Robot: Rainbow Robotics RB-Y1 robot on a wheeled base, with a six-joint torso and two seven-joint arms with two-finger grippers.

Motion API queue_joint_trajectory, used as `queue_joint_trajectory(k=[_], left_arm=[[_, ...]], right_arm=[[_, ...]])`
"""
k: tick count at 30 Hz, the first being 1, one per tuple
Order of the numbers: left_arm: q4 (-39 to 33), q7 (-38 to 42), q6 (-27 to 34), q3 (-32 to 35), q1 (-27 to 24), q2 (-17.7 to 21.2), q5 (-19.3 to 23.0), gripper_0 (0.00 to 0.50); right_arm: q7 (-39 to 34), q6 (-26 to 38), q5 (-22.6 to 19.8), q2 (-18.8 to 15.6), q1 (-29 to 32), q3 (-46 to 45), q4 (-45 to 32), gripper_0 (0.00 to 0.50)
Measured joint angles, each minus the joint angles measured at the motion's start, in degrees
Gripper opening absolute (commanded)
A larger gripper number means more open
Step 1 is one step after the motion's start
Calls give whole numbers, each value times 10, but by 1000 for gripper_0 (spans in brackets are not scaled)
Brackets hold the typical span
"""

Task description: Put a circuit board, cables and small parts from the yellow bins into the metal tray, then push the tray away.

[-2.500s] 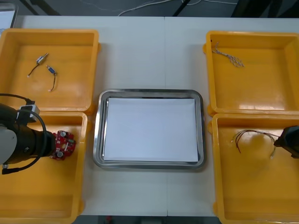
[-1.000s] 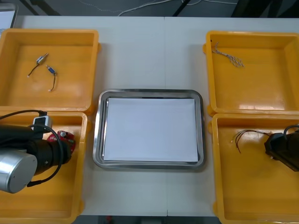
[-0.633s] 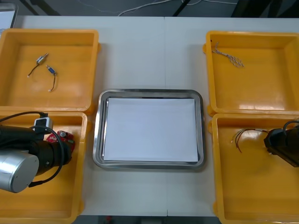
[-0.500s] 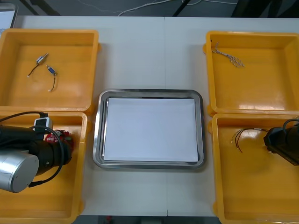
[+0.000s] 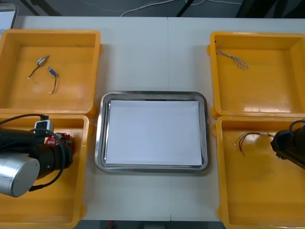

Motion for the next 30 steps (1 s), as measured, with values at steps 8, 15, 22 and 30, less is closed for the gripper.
queue_joint_trajectory(k=[8, 15, 22, 30], left_arm=[[0, -2, 6, 18, 5, 7, 3, 0], [1, -50, 6, 69, 27, 23, 58, 0], [1, -150, 5, 100, 52, 36, 84, 0], [1, -151, -22, 106, 81, 47, 89, 0]], right_arm=[[0, 9, -3, 0, 26, -23, -57, 0], [0, 15, -9, 0, 89, -55, -129, 0], [0, 17, -10, 0, 154, -78, -187, 0], [0, 17, -10, 8, 213, -96, -223, 0]])
